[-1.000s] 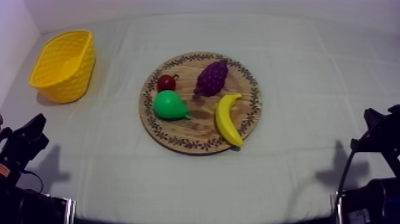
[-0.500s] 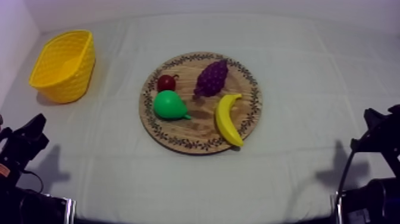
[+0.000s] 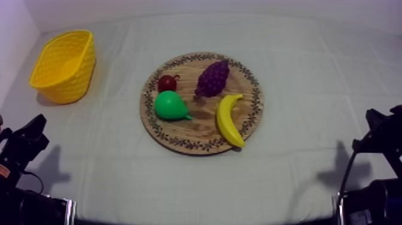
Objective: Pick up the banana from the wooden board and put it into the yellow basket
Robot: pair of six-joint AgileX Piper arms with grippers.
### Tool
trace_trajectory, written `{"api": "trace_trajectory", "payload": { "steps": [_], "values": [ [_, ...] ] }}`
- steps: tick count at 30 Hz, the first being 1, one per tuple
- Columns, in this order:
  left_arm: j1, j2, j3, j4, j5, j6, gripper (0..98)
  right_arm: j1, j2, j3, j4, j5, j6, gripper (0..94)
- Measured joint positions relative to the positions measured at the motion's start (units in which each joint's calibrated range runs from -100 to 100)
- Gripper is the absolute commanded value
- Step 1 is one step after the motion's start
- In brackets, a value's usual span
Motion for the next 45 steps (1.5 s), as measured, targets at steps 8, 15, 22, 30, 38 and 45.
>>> {"api": "trace_trajectory", "payload": {
  "steps": [8,15,22,30,38,45],
  "values": [
    [-0.09,0.00,0.00,0.00,0.26,-0.46,0.1,0.00,0.00,0.00,0.05,0.00,0.00,0.6],
    [1.71,1.97,-0.79,0.30,-2.24,-1.38,0.1,0.00,0.00,0.00,0.00,0.00,0.00,0.6],
    [6.24,13.01,-10.93,-0.02,-0.71,0.18,0.1,0.00,0.00,0.00,0.00,0.00,0.00,0.6],
    [13.61,29.69,-32.71,0.93,10.79,3.27,0.1,0.00,0.00,0.00,0.00,0.00,0.00,0.6],
    [21.48,45.18,-58.65,1.04,25.63,6.46,0.1,0.00,0.00,0.00,0.00,0.00,0.00,0.6],
    [30.33,58.58,-80.66,-1.34,37.20,12.43,0.1,0.00,0.00,0.00,0.00,0.00,0.00,0.6]
  ]
}}
